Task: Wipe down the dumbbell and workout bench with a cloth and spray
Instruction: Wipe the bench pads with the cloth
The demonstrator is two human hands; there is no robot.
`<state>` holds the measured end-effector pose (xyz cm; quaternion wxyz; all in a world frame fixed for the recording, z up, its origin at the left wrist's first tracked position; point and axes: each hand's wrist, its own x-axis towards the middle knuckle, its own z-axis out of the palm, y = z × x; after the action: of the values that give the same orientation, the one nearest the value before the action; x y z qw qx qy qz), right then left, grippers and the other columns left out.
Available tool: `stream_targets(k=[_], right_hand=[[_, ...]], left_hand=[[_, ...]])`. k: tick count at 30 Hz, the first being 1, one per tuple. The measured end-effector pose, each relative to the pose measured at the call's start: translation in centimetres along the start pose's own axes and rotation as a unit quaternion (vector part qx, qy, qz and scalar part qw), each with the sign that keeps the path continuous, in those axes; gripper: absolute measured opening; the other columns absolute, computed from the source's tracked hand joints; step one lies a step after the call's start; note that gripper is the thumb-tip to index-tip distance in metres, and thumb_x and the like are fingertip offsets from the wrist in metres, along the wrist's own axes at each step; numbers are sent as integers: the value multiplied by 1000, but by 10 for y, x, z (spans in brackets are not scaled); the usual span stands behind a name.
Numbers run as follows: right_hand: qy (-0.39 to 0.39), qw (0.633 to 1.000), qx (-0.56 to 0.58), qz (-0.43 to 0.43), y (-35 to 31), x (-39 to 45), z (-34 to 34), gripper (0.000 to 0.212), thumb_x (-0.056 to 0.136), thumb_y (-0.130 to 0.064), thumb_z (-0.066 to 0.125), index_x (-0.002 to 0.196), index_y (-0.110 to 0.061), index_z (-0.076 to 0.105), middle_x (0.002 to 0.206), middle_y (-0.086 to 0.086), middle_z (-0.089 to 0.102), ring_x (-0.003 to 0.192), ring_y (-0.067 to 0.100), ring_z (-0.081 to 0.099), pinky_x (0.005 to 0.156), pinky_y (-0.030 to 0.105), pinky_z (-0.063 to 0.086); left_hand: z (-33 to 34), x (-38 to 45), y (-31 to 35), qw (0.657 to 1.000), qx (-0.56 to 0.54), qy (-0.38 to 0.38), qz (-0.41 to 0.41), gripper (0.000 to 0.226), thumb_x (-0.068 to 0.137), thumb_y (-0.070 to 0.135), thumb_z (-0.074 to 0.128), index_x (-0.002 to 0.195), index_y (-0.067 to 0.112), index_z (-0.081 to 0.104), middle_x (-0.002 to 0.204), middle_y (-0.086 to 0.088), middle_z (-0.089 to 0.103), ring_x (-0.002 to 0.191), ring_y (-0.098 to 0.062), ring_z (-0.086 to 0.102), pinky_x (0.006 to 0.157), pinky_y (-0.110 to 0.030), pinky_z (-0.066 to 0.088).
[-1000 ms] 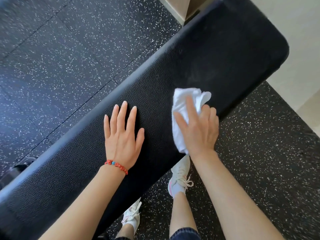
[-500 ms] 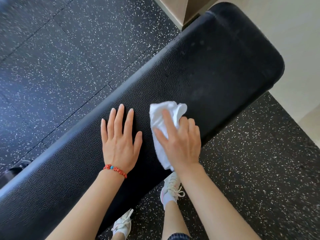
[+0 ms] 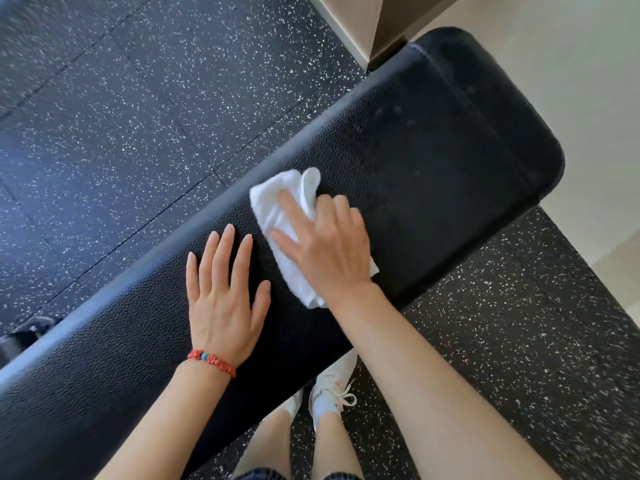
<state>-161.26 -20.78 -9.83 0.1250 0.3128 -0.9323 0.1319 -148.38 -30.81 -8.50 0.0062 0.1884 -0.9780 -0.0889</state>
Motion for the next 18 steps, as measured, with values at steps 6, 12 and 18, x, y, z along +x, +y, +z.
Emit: stream_targets(k=[6, 12, 18], right_hand=[[25, 988, -61, 139, 46, 55, 8, 40, 82, -46, 48, 107, -21, 67, 67, 7, 56, 61, 24, 50, 52, 30, 36], [2, 999, -34, -3, 51, 39, 1, 41, 85, -49, 47, 106, -20, 66, 64, 6, 51, 58, 23, 47, 49, 32, 36], [11, 987, -79, 141, 107, 94, 5, 42, 82, -45, 49, 108, -16, 66, 66, 13, 56, 61, 29, 52, 51, 33, 40]], left_hand=[[0, 42, 24, 998, -27, 16, 45, 55, 90, 34, 39, 138, 8, 36, 146, -20, 35, 137, -33, 24, 114, -49, 12], [12, 66, 38, 999, -21, -9, 28, 57, 91, 36, 36, 139, 6, 33, 146, -22, 35, 137, -33, 22, 114, -47, 7], [12, 65, 39, 1000, -5, -6, 29, 58, 90, 36, 38, 139, 4, 37, 146, -21, 35, 137, -34, 24, 114, -47, 9]])
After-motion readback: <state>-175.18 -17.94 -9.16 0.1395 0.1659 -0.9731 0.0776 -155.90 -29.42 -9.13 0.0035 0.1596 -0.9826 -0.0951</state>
